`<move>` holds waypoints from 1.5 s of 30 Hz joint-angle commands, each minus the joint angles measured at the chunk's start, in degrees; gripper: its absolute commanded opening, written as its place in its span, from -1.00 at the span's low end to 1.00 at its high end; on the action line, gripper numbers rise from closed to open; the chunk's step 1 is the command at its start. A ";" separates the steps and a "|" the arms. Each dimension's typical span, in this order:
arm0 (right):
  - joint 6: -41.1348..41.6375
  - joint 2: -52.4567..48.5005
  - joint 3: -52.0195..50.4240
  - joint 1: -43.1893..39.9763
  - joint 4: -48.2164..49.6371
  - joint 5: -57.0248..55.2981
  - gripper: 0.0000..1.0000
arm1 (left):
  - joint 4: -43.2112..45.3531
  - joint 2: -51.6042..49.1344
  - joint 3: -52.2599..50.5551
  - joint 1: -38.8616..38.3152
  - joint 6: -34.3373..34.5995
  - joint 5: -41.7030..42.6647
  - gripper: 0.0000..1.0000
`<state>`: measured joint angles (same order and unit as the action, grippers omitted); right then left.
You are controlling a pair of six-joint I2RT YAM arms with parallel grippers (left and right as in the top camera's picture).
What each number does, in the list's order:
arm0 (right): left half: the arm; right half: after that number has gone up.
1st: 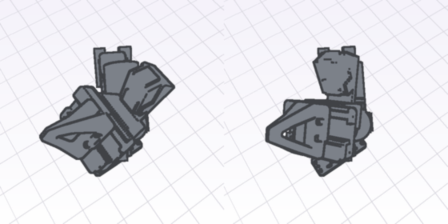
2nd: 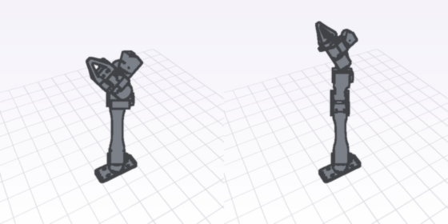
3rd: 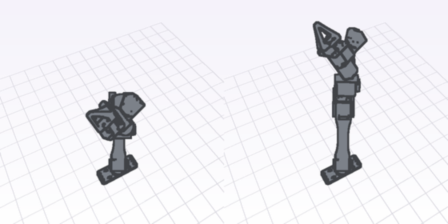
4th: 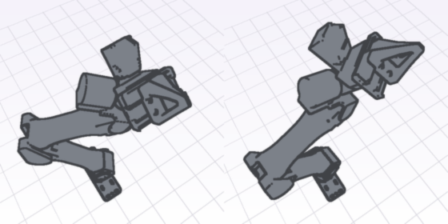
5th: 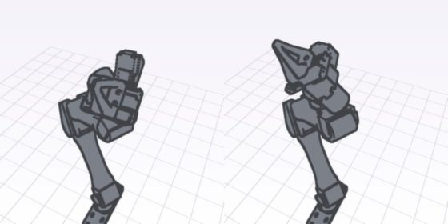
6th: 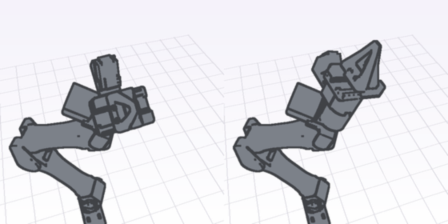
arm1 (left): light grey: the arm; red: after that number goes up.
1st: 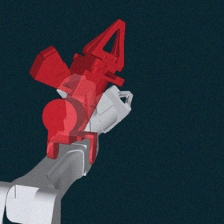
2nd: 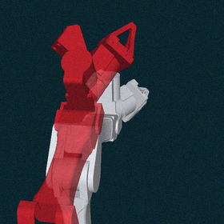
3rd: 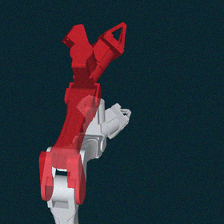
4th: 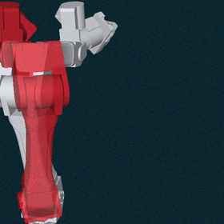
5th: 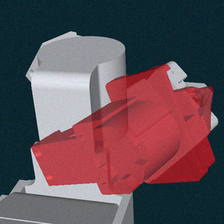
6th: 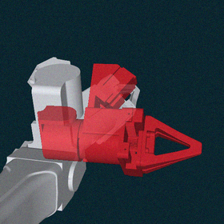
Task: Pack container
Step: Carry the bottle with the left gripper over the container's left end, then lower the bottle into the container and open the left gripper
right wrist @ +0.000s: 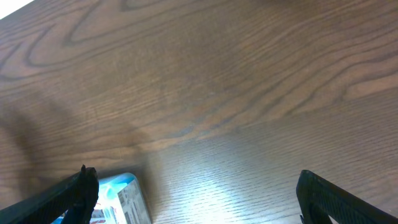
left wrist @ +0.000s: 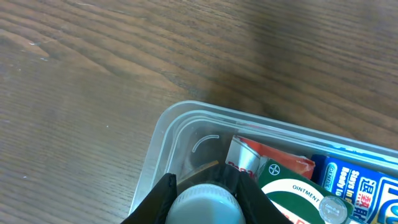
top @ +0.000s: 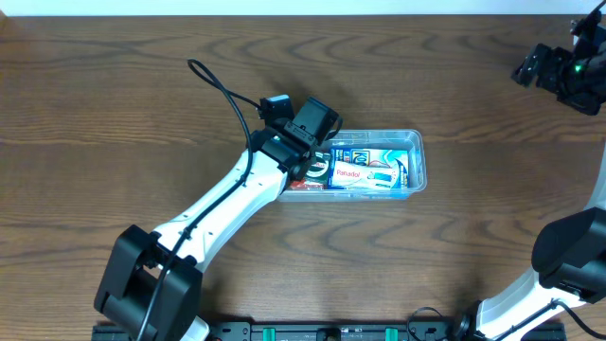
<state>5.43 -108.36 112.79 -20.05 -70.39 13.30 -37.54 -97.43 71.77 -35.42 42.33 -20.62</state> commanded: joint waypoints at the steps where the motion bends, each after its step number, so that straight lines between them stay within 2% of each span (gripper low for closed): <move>1: 0.28 1.38 0.76 -0.28 0.13 0.22 0.99 | 0.02 -1.60 0.90 -0.02 1.27 -2.23 -0.73; 10: 0.28 1.38 0.76 -0.28 0.13 0.22 0.99 | 0.39 -1.60 0.90 0.04 1.49 -4.55 -0.73; 19: 0.28 1.38 0.79 -0.28 0.13 0.22 0.98 | 0.57 -1.60 0.90 1.40 11.85 -5.42 -0.73; 30: 0.28 1.38 0.79 -0.28 0.13 0.22 0.99 | 2.19 -1.60 0.90 1.40 19.39 -5.42 -0.72; 43: 0.28 1.38 0.76 -0.28 0.13 0.22 0.99 | 1.77 -1.60 0.68 1.38 19.30 -5.42 -0.70; 44: 0.28 1.38 0.76 -0.28 0.13 0.22 0.98 | 1.62 -1.60 0.66 1.38 19.26 -5.42 -0.69; 45: 0.28 1.38 0.76 -0.28 0.13 0.22 0.99 | 1.51 -1.60 0.66 1.38 19.26 -5.40 -0.55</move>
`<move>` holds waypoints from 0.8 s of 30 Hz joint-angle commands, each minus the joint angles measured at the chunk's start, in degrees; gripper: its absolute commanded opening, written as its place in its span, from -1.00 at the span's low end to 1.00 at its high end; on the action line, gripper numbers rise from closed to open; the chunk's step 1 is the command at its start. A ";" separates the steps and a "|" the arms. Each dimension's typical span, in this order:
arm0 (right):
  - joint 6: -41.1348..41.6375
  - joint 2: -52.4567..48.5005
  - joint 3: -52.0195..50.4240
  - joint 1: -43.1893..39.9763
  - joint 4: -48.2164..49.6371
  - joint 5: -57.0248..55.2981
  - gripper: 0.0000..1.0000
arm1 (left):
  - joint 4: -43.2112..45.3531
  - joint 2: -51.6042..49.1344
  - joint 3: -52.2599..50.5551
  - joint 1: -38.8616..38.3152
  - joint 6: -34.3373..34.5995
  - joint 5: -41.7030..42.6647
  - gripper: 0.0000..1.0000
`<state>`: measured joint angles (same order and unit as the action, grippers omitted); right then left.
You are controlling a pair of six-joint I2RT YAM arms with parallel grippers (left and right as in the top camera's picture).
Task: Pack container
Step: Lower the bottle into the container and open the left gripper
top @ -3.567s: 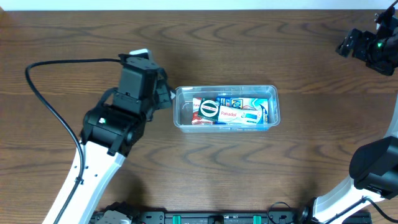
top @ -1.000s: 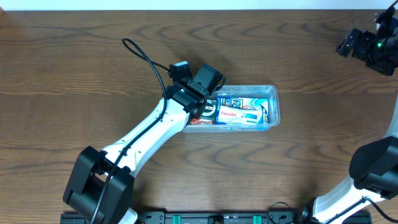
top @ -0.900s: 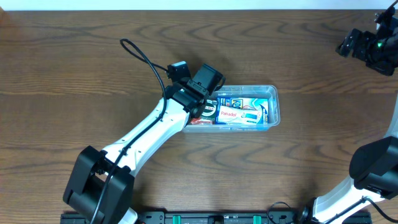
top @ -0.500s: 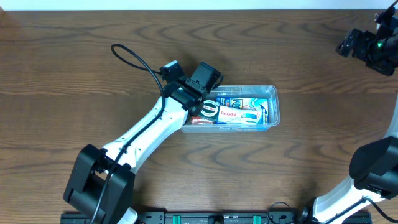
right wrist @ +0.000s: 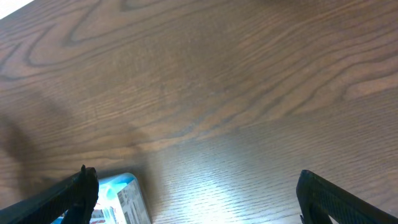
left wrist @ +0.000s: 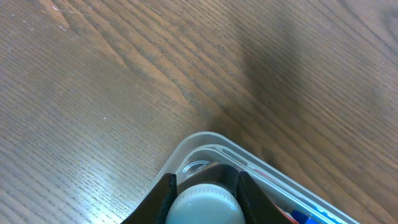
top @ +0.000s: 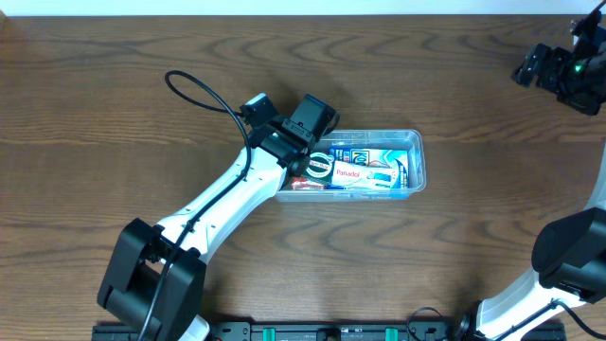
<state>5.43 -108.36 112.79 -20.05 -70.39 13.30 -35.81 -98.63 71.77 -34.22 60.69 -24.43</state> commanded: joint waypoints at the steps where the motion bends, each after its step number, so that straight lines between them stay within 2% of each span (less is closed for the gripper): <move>1: 0.28 1.38 0.76 -0.28 0.13 0.22 0.99 | -0.42 -0.39 0.63 0.17 0.90 -1.60 -0.40; 2: 0.28 1.38 0.79 -0.28 0.13 0.22 0.98 | -0.66 -0.39 0.63 0.17 0.87 -1.60 -0.33; 8: 0.28 1.38 0.76 -0.28 0.13 0.22 0.99 | -1.81 -0.39 0.63 0.17 0.87 -1.60 -0.30; 14: 0.28 1.38 0.76 -0.28 0.13 0.22 0.98 | -1.86 -0.39 0.63 0.17 0.87 -1.55 0.07; 20: 0.28 1.38 0.76 -0.28 0.13 0.22 0.98 | -1.20 -0.37 0.63 0.17 0.15 -1.57 0.09; 24: 0.28 1.38 0.76 -0.28 0.15 0.22 0.98 | 0.00 0.81 0.90 0.17 -7.08 -1.57 0.09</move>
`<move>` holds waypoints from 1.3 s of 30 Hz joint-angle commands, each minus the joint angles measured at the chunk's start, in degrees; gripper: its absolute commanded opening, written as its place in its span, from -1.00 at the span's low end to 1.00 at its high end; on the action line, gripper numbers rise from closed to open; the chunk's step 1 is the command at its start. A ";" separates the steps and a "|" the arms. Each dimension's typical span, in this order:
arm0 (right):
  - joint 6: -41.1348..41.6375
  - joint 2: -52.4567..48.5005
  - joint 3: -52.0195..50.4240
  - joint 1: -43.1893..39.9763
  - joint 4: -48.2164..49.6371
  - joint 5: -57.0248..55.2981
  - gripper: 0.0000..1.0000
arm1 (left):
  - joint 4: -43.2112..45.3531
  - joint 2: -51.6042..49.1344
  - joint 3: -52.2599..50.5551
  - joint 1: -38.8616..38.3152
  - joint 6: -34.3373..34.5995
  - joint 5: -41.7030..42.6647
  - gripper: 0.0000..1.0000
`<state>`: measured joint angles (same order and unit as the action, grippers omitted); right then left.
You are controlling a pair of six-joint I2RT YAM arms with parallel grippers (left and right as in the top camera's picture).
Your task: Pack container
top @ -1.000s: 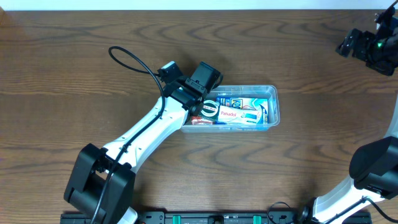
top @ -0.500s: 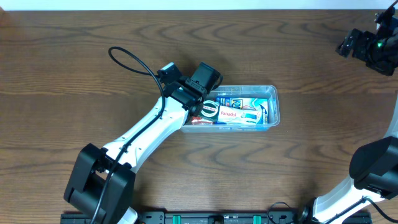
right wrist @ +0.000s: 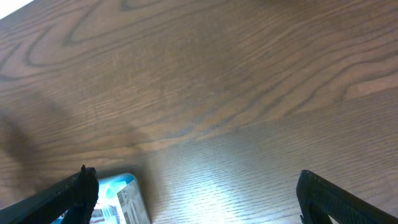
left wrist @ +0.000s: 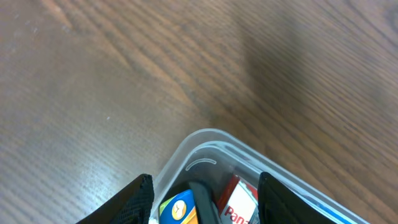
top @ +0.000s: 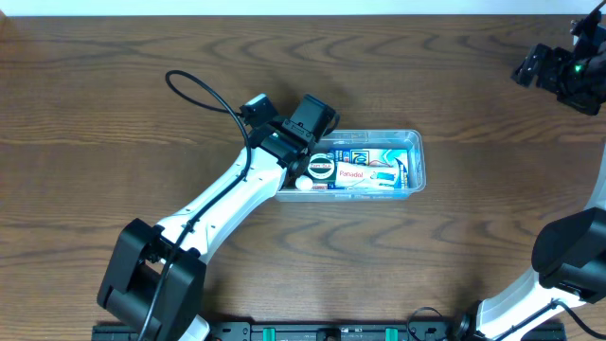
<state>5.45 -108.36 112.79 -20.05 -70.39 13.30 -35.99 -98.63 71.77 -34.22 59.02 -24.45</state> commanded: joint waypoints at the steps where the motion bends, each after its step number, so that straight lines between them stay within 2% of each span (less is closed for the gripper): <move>1: 0.26 1.38 0.76 -0.28 0.13 0.22 0.99 | 0.33 1.36 0.92 0.17 -6.86 -1.55 0.10; 6: 0.26 1.38 0.76 -0.24 0.13 0.22 0.98 | 0.33 4.35 0.92 0.17 -8.66 -1.60 0.10; 9: 0.26 1.38 0.76 -0.24 0.13 0.22 0.99 | 0.50 6.10 0.92 0.11 -12.72 -1.51 0.10; 11: 0.26 1.38 0.76 -0.24 0.15 0.22 0.98 | 0.79 7.50 0.92 0.04 -19.67 1.16 0.10; 13: 0.26 1.38 0.76 -0.24 0.13 0.22 0.98 | 0.87 9.27 0.92 0.02 -30.49 5.22 0.10; 16: 0.26 1.38 0.76 -0.24 0.13 0.22 0.99 | -1.64 12.70 0.94 0.02 -38.47 9.53 0.11; 18: 0.26 1.38 0.76 -0.24 0.13 0.22 0.99 | -5.66 16.13 1.03 0.02 -39.54 11.37 0.13; 21: 0.26 1.38 0.76 -0.24 0.13 0.22 0.99 | -12.39 22.47 1.03 0.02 -40.92 11.63 0.33; 23: 0.26 1.38 0.76 -0.24 0.15 0.22 0.98 | -17.29 28.59 1.03 0.04 -45.09 11.58 0.47; 25: 0.26 1.38 0.76 -0.24 0.13 0.22 0.98 | -20.59 34.80 1.03 0.02 -48.68 11.58 0.71; 27: 0.26 1.38 0.76 -0.24 0.13 0.22 0.99 | -23.21 41.62 1.03 0.02 -51.04 11.58 0.86; 30: 0.26 1.38 0.76 -0.24 0.13 0.22 0.98 | -24.85 50.21 1.03 0.02 -51.93 11.61 0.96; 39: 0.26 1.38 0.76 -0.24 0.13 0.22 0.99 | -25.07 71.76 1.03 0.02 -51.91 11.61 0.96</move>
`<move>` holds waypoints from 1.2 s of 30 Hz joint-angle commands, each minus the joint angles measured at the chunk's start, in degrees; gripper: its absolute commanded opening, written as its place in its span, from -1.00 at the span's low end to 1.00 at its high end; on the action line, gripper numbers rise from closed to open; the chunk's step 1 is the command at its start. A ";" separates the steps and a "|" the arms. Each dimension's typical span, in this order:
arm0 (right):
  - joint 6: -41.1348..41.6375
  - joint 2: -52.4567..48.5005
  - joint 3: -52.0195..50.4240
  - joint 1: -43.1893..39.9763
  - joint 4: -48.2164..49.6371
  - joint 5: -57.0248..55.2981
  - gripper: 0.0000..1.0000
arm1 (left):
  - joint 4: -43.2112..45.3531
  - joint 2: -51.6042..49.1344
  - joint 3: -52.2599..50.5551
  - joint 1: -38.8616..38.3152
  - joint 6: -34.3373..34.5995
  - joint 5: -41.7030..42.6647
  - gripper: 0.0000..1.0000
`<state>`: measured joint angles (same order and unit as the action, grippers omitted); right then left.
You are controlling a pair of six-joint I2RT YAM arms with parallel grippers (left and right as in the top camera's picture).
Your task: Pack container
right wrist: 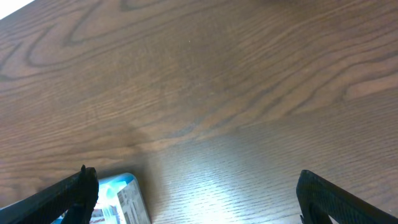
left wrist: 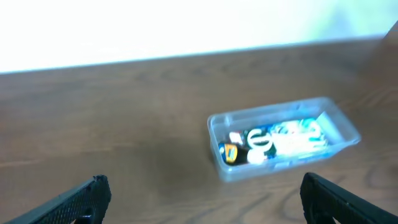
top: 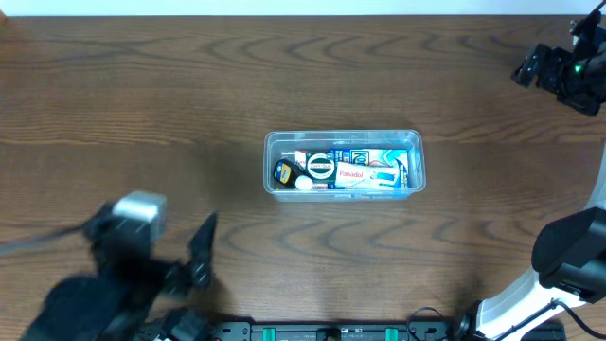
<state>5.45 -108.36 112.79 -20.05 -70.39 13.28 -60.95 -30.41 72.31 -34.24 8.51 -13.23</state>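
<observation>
The clear plastic container [top: 269, 152] sits mid-table, packed with a Panadol box [top: 348, 174], a green ointment tin [top: 320, 168], blue boxes [top: 379, 156], a yellow-and-black item [top: 283, 171] and a white-capped bottle [top: 303, 184] at its left end. In the left wrist view the container [left wrist: 273, 167] lies well ahead of my left gripper [left wrist: 205, 180], which is open and empty. My left arm [top: 142, 256] is a blur at the front left. My right gripper [right wrist: 196, 174] is open and empty, high at the far right [top: 559, 71].
Dark wood table [top: 142, 114] all around the container. The right arm's base [top: 568, 256] stands at the front right edge. A corner of the container [right wrist: 118, 199] shows at the bottom left of the right wrist view.
My left arm has left the container's left end and is now at the table's front left, blurred, gripper still open. The container's contents and the right arm are unchanged.
My left gripper was shut on the white-capped bottle inside the container's left end, and still held it at that corner afterwards. Then it stood open with the bottle lying in the container. Now the arm is far back from it.
</observation>
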 commanded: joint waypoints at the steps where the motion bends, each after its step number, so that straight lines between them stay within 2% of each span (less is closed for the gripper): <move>1: 0.26 1.38 0.76 -0.24 0.13 0.24 0.99 | -0.11 4.96 0.48 0.04 -1.42 0.39 0.96; 7: 0.26 1.38 0.76 -0.24 0.13 0.24 0.99 | -1.20 11.02 0.46 0.04 -1.44 -0.79 0.96; 11: 0.26 1.38 0.76 -0.24 0.13 0.24 0.98 | -5.77 11.76 0.46 0.04 -1.42 -0.92 0.96; 16: 0.26 1.38 0.79 -0.24 0.13 0.24 0.98 | -7.30 11.76 -1.14 0.24 -1.42 -0.94 0.96; 20: 0.26 1.38 0.76 -0.24 0.13 0.24 0.98 | -6.21 12.26 -5.62 5.90 -1.44 -1.38 0.96; 24: 0.26 1.38 0.76 -0.24 0.13 0.24 0.98 | 2.78 13.88 -12.81 14.38 -1.60 -0.15 0.96; 28: 0.26 1.38 0.76 -0.24 0.13 0.24 0.98 | 14.14 17.25 -20.50 21.05 -6.67 9.49 0.96; 36: 0.26 1.38 0.76 -0.24 0.13 0.24 0.98 | 40.06 22.58 -38.47 28.59 -6.99 21.62 0.96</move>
<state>5.45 -108.36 112.79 -20.05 -70.39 13.30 -25.23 -9.08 38.74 -6.85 2.81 1.89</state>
